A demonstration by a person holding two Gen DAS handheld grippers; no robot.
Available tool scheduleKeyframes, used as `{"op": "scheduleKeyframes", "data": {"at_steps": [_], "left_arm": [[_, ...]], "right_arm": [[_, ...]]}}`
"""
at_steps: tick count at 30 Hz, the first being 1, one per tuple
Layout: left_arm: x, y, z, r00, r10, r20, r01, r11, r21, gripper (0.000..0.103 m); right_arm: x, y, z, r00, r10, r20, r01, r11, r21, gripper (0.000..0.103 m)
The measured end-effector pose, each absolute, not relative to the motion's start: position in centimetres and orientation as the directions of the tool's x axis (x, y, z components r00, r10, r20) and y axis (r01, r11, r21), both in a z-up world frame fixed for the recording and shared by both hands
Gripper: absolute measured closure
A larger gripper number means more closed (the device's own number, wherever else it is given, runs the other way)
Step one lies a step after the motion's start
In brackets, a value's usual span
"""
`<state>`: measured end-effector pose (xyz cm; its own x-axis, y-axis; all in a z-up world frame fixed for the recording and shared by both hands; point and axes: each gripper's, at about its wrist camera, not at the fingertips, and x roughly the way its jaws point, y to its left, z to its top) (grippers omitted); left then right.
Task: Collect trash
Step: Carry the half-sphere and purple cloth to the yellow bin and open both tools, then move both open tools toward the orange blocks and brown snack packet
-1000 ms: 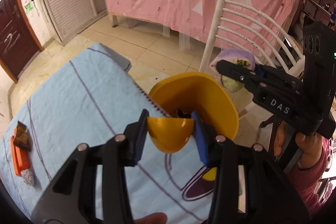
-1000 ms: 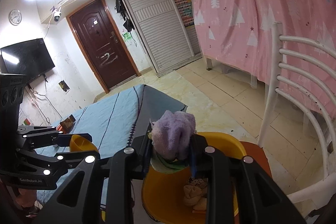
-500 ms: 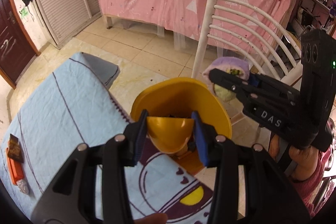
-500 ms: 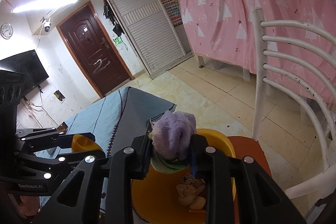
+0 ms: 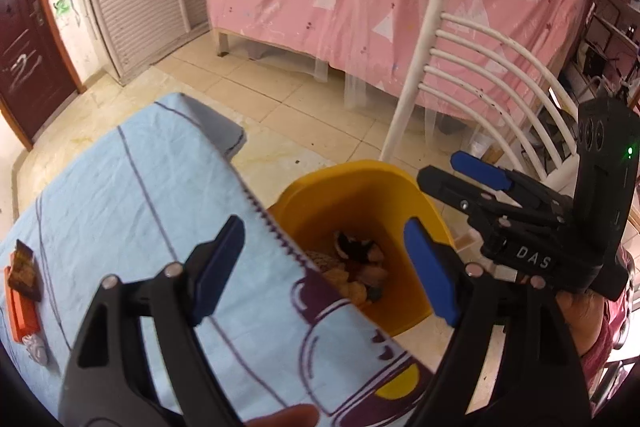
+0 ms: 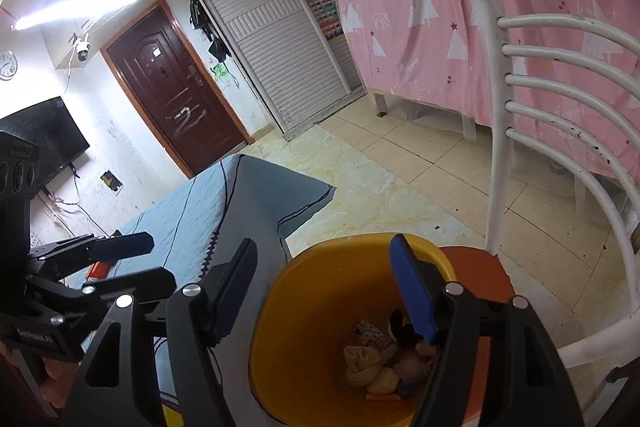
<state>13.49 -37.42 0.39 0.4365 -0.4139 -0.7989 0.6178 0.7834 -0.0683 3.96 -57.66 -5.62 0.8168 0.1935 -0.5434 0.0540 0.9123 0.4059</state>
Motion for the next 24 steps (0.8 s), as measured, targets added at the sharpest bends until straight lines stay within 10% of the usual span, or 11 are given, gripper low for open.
{"op": "scheduleKeyframes", "data": {"at_steps": [24], "left_arm": [[16.7,-22.6,3.2,0.579,-0.350,-0.736,0.391,0.912,-0.126,0.021]], "right_arm": [[8.7,-45.4,-1.3,0.772,0.278,-0.572,-0.126,0.949,0.290,0.035]]}}
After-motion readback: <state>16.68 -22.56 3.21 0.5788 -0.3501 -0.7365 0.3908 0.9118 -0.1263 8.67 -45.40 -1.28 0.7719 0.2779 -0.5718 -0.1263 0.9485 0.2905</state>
